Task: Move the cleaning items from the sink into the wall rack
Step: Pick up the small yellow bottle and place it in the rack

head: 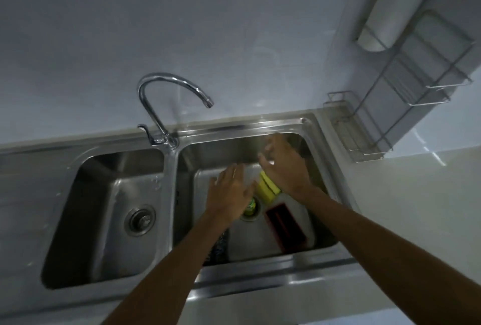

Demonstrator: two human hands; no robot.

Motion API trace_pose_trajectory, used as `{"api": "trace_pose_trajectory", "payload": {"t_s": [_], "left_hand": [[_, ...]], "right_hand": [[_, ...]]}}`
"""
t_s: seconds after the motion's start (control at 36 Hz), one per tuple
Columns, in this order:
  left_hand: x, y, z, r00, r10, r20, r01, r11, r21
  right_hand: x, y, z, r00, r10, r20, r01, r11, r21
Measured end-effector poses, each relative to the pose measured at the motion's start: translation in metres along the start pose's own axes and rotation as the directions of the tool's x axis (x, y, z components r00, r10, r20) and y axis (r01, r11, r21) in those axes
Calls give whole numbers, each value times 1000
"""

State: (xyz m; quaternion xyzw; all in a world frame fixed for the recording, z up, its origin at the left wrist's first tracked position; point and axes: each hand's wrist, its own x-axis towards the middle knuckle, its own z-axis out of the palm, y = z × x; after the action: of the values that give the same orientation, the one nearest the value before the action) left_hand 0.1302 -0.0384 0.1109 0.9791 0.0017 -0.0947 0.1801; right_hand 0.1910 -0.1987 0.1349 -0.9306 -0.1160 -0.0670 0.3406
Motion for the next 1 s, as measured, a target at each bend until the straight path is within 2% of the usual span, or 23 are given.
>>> {"api": "trace_pose_trajectory", "payload": {"t_s": [0.08, 0.25, 0.36, 0.5, 0.61, 0.83, 1.0], "left_hand": [[-24, -33, 29, 997, -61, 48, 60, 998, 17], [-52, -54, 75, 994, -90, 67, 86, 994, 60], [-67, -60, 106, 997, -61, 54, 58, 997, 54], [-77, -70, 135, 981, -103, 163, 96, 994, 52], [-82, -71, 140, 974, -133, 184, 131, 991, 27], [-82, -67, 134, 964, -145, 224, 141, 989, 35], [-82, -67, 132, 961, -163, 223, 157, 987, 46]], "right_hand": [[-35, 19, 56, 976, 101, 193, -87, 993, -79], [-72, 48, 129, 883, 282, 374, -212, 953, -218], [-76, 59, 159, 826, 399, 399, -326, 914, -240], [-65, 70, 184, 785, 487, 384, -449, 873, -191], [-59, 78, 201, 770, 521, 369, -501, 851, -156], [-65, 97, 210, 784, 495, 376, -469, 868, -164], [-68, 91, 195, 837, 427, 341, -442, 896, -35]]}}
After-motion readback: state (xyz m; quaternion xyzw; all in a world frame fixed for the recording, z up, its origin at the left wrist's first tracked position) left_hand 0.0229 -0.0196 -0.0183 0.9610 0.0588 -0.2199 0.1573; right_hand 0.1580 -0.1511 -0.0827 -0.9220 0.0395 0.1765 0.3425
